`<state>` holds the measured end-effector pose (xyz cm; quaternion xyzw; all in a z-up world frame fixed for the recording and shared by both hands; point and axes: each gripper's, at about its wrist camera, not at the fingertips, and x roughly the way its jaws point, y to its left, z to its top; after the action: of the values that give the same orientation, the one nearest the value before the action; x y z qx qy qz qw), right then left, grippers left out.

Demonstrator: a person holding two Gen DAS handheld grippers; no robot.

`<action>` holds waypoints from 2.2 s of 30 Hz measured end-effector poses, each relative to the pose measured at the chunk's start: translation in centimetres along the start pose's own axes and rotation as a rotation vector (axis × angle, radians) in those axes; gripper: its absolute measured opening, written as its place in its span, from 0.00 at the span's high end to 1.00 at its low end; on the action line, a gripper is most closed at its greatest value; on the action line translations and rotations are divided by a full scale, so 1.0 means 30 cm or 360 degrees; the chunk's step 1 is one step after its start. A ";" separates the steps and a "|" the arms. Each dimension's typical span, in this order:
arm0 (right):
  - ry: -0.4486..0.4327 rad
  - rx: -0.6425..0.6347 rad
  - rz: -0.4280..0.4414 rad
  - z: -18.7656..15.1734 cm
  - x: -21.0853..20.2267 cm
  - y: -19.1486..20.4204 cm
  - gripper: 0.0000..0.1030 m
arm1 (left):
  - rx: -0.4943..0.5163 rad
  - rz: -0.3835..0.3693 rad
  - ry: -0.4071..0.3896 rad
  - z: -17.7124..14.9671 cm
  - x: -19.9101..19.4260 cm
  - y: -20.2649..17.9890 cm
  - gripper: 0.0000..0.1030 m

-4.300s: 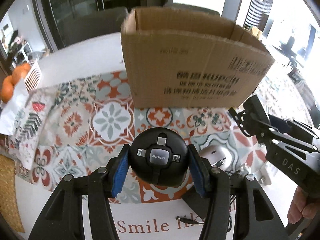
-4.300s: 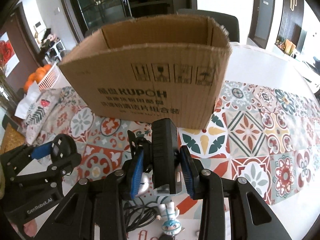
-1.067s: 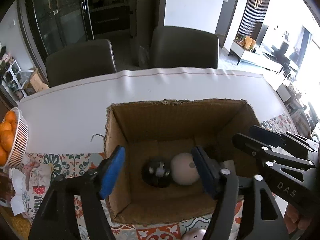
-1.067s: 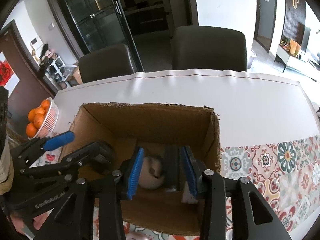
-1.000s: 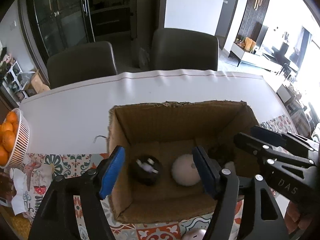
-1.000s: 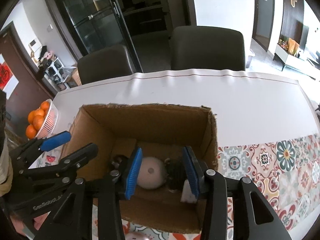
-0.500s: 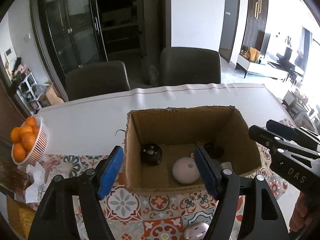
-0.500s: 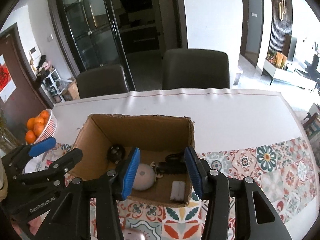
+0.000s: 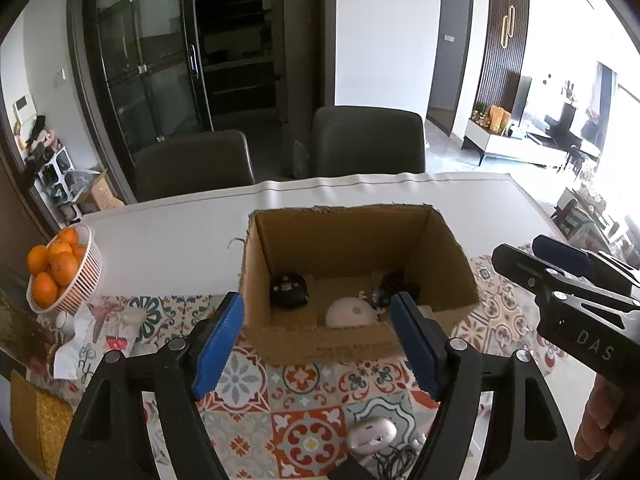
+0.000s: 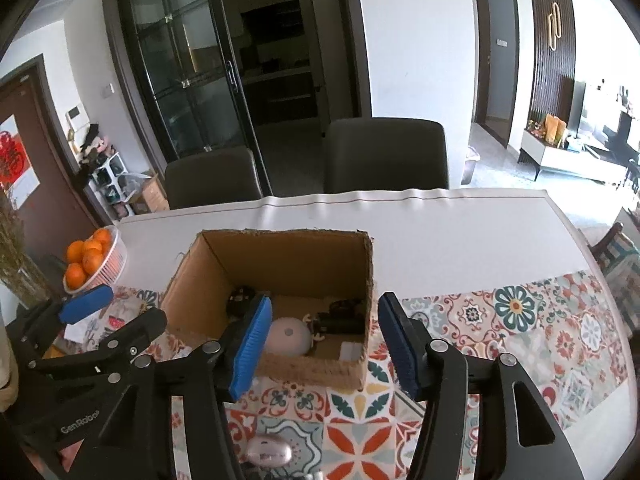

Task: Organize rigid objects
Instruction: 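Withdraw both grippers from the box and lower toward the remaining items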

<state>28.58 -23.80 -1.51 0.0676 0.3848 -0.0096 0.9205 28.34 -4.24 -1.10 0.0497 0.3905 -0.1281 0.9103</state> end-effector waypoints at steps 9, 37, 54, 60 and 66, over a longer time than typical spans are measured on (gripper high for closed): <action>0.0048 0.0006 -0.0035 -0.080 -0.042 -0.036 0.38 | -0.0005 -0.0022 0.0068 -0.081 -0.026 -0.049 0.25; 0.0490 0.0094 -0.0101 -0.354 0.037 -0.133 0.36 | -0.0047 -0.0140 0.0567 -0.358 0.166 -0.147 0.19; 0.1174 -0.0044 -0.0072 -0.459 0.256 -0.167 0.23 | -0.0138 -0.0109 0.0856 -0.428 0.323 -0.149 0.16; 0.1366 -0.0057 -0.0053 -0.505 0.325 -0.176 0.22 | -0.0152 -0.0050 0.0917 -0.450 0.363 -0.143 0.16; 0.1470 -0.0095 -0.0067 -0.553 0.369 -0.182 0.21 | -0.0125 -0.0013 0.0953 -0.463 0.394 -0.147 0.16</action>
<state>24.26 -26.64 -21.52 0.0306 0.7558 0.0139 0.6539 25.24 -8.14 -19.20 0.0485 0.6464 -0.0963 0.7553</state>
